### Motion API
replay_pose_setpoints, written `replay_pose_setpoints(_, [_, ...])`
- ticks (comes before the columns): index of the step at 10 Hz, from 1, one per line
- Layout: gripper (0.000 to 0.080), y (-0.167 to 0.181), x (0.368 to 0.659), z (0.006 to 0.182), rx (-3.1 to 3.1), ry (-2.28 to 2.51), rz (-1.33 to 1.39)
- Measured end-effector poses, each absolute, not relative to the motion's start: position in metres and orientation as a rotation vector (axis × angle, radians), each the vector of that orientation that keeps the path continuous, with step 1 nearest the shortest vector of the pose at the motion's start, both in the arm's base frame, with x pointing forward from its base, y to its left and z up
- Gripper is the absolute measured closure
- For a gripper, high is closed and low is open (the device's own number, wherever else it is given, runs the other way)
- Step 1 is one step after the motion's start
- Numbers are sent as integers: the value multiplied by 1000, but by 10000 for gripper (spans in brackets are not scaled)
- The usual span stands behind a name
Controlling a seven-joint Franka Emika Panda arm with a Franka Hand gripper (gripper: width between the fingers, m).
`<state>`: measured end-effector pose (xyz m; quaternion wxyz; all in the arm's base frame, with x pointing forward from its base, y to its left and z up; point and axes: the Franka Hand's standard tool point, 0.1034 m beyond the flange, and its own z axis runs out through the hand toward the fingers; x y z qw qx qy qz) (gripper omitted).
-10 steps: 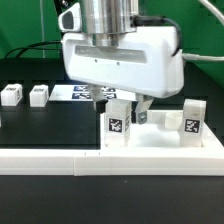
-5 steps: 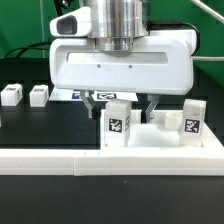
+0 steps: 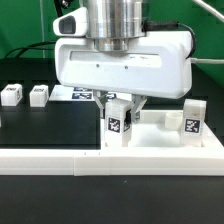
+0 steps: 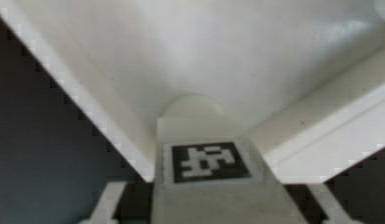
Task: Assemble square table
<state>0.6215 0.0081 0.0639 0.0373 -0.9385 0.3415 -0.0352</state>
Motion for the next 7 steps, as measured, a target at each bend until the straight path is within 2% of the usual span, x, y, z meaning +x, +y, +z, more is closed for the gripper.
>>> replay_pose_setpoints(3, [509, 7, 623, 64, -2725, 1389, -97])
replay_pose_setpoints(7, [508, 8, 625, 64, -2150, 2162, 0])
